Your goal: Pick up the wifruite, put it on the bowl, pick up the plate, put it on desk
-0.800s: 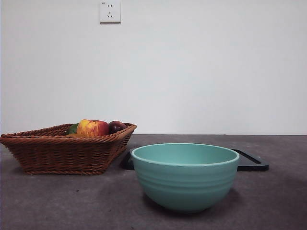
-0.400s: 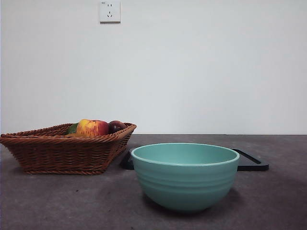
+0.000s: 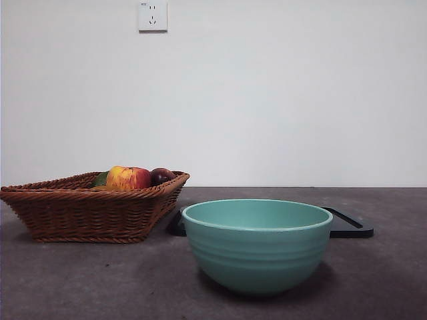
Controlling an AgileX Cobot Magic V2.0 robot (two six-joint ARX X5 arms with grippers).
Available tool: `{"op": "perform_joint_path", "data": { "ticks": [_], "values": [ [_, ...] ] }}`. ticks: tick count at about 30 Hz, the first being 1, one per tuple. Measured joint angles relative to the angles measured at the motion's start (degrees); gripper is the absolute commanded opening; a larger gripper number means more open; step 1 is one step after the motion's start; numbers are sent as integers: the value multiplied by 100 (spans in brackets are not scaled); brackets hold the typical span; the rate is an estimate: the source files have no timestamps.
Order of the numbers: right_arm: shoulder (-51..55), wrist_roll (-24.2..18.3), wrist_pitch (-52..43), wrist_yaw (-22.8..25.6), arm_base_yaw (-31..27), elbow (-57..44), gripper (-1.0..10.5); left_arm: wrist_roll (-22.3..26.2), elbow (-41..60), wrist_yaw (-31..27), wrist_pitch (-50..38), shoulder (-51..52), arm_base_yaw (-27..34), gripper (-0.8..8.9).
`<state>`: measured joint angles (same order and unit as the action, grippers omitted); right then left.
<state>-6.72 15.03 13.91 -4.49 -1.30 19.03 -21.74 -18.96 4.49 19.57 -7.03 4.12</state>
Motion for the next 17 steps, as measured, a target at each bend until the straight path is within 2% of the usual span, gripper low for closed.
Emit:
{"op": "perform_joint_path", "data": {
  "ticks": [3,9,17],
  "values": [
    [-407,-125,490,-55,0,595,7,111,-555,267,236,-334,0,10],
    [-1318,-525,1646,-588,2,1875,7,538,-1589,955,984,-1167,0,10],
    [-2479,-1113,3519,-1633,33,3421,7,1259,-2634,2212,2306,-2168,-149,10]
  ]
}}
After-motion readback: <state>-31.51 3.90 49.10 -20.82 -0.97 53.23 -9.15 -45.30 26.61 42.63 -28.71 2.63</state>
